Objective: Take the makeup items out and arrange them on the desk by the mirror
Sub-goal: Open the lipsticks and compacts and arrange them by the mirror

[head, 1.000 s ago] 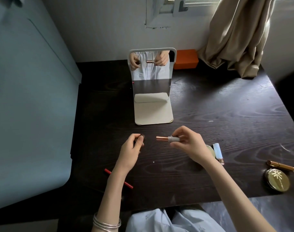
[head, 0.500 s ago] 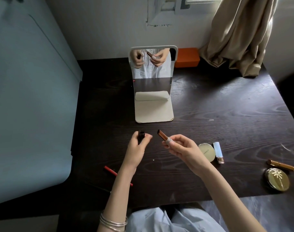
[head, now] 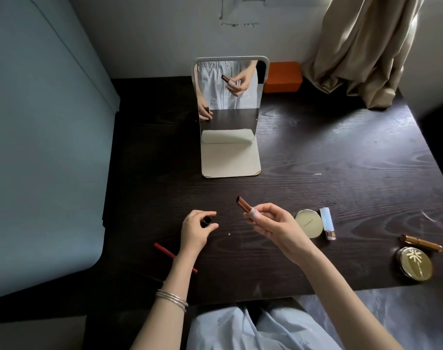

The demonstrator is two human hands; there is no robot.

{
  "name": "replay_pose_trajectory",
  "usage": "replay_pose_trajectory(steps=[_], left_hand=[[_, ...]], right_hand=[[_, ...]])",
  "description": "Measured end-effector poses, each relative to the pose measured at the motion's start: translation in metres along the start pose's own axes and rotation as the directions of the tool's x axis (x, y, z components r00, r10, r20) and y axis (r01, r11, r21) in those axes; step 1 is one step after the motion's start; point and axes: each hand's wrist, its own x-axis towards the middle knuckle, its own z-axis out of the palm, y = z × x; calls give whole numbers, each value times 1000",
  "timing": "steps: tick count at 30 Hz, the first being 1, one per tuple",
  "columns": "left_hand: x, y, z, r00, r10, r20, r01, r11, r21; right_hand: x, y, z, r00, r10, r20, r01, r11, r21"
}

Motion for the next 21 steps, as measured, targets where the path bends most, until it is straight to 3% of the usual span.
replay_pose_trajectory(steps=[8,10,13,21], left_hand=[[1,5,-10,1000,-4,0,4,999,36],[-5,19,-26,1000,21,21,-18,992,-123],[-19,49,-50,994,76,76,-26,857,-515],[-29,87,-54,979,167,120,-62,797,-600]], right_hand=[[2,-3,2,1000,26,2,-26,999,-25],[3,-6,2,999,33,7,-32,999,-31],[5,-9,5,997,53,48,-51,998,-43],[4,-7,19,985,80,156,-76,997,-32]])
